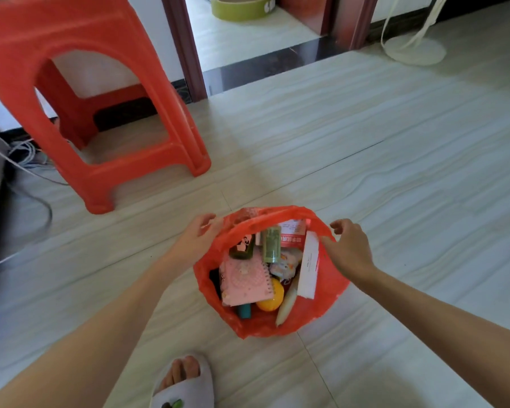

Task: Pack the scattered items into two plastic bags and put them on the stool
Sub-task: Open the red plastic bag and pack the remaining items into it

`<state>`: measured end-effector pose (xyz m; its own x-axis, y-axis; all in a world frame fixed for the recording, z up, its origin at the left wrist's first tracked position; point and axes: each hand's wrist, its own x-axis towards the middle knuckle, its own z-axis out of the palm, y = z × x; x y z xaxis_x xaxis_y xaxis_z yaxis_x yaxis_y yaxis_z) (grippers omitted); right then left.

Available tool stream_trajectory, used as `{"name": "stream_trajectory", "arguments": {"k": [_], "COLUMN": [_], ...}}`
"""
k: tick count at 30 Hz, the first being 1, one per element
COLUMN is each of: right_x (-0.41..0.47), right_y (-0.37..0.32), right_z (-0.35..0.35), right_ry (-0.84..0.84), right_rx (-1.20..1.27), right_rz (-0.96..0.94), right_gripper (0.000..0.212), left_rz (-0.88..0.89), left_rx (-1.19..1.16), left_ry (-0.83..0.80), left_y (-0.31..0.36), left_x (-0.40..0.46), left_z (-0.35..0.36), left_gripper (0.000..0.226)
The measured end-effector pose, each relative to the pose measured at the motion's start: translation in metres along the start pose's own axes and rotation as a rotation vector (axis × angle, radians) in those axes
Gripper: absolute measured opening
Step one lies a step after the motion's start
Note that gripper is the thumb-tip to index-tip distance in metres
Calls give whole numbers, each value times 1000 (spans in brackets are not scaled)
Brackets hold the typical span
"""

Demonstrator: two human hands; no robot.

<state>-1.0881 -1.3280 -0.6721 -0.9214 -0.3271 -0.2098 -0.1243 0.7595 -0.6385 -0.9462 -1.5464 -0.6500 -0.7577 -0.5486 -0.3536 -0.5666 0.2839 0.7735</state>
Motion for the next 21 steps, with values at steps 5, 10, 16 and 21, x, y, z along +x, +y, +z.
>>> {"name": "stream_trajectory", "arguments": {"k": [5,10,16,21], "right_x": [19,36,29,10], "right_y": [26,35,26,13], "right_z": [-2,8,3,-38], "right_ry": [-216,-374,-467,-609], "right_rx": [33,304,176,-134], "right_rz": [60,114,107,31], "right_gripper": [80,80,17,9], "left_rz": [-13,-39,-29,-52], "left_rx": [158,195,356,499], "left_ry": [-301,-302,-295,-293], "left_y": [-23,-24,-10,16], "left_x": [15,32,24,-1], "left_z": [2,17,7,-21], "left_gripper": [105,96,45,38]}}
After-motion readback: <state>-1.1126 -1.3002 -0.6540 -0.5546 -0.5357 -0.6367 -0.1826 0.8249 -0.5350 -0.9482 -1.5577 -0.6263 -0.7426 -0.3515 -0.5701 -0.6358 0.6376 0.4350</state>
